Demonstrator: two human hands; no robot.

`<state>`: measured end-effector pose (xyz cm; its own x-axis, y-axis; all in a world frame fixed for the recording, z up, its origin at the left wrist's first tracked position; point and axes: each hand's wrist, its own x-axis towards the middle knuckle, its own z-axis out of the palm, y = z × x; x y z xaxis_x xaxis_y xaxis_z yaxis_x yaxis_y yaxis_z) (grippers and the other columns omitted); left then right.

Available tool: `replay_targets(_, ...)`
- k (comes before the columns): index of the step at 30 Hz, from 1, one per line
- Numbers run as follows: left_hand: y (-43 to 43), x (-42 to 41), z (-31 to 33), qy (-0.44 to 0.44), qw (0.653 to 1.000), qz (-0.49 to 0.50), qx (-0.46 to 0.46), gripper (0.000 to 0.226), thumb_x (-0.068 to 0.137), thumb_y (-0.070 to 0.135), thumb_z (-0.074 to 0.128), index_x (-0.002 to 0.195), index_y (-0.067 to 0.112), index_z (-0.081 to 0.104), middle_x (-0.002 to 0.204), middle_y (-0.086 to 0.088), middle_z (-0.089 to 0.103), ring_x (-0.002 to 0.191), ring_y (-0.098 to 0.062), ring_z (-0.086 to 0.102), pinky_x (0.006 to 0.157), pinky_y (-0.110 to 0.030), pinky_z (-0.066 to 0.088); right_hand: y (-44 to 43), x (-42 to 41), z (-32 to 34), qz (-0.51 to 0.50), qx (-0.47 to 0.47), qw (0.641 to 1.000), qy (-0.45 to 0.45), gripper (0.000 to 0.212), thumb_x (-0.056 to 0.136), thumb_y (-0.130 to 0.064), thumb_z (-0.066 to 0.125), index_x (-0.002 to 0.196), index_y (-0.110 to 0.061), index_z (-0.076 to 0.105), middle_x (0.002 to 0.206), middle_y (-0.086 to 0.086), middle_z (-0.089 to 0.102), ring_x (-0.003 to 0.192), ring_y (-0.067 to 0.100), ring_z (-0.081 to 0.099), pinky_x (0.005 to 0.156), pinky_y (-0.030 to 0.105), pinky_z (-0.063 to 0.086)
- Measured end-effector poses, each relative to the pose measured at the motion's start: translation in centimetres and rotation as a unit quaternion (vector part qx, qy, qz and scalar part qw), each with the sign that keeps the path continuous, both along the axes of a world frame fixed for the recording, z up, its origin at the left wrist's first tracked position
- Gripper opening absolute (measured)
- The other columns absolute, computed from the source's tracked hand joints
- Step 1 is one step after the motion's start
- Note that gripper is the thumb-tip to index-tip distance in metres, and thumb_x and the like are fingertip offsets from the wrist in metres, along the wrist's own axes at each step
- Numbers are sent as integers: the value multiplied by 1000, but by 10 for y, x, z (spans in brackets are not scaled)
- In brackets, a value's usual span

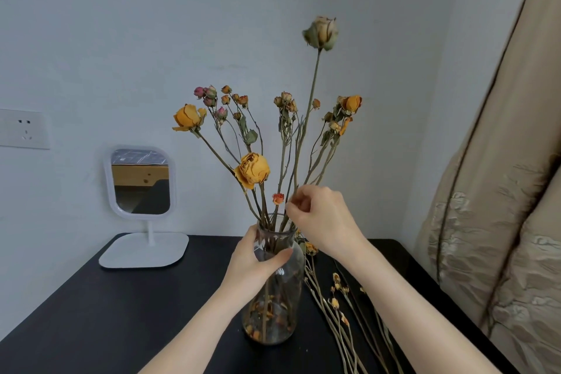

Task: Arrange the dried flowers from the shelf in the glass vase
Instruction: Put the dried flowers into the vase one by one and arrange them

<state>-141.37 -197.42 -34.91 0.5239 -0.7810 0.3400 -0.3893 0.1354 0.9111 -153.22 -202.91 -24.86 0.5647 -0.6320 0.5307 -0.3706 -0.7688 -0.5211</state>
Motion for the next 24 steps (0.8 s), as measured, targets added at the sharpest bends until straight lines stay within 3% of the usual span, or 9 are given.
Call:
replay_targets(5, -2, 2, -3, -5, 1000, 5, 4, 41, 68, 50, 74, 98, 54, 46, 107, 28, 56, 104, 5, 51, 88, -21, 41, 4, -2, 22, 33, 50, 996, -70, 7, 89, -29, 57, 88, -22, 60, 52, -7, 52, 40, 1, 45, 42, 9, 35)
replay_targets(10, -3, 4, -7, -2, 1000, 7, 0, 40, 69, 48, 74, 100, 51, 50, 109, 25, 60, 106, 2, 54, 93, -26, 45, 8, -8, 36, 38, 42, 987, -151, 13, 90, -28, 57, 83, -19, 64, 59, -3, 64, 41, -1, 49, 52, 14, 46)
replay_targets(12, -3, 4, -7, -2, 1000, 8, 3, 41, 68, 49, 74, 102, 50, 50, 111, 23, 60, 107, -1, 55, 94, -29, 46, 10, -11, 33, 42, 34, 987, -151, 16, 91, -28, 57, 84, -16, 65, 60, -5, 64, 43, -2, 52, 56, 19, 49)
replay_targets(16, -3, 3, -6, -2, 1000, 13, 4, 46, 68, 48, 74, 107, 46, 51, 113, 21, 60, 110, -3, 54, 97, -34, 46, 10, -16, 30, 50, 10, 990, -132, 17, 92, -27, 56, 86, -14, 67, 62, -7, 64, 46, -7, 54, 52, 7, 43)
replay_targets(21, -3, 2, -6, 1, 1000, 17, 10, 45, 68, 48, 74, 106, 44, 51, 113, 19, 60, 109, -4, 54, 98, -38, 46, 12, -20, 27, 70, -9, 986, -152, 14, 91, -25, 58, 81, -18, 66, 61, -8, 63, 50, -6, 56, 53, 6, 44)
replay_targets(24, -5, 2, -5, 2, 1000, 21, 12, 50, 69, 48, 74, 112, 40, 51, 116, 18, 60, 112, -6, 53, 100, -40, 45, 12, -21, 22, 74, 8, 986, -151, 13, 91, -25, 57, 82, -19, 65, 62, -4, 63, 49, -2, 55, 46, 6, 40)
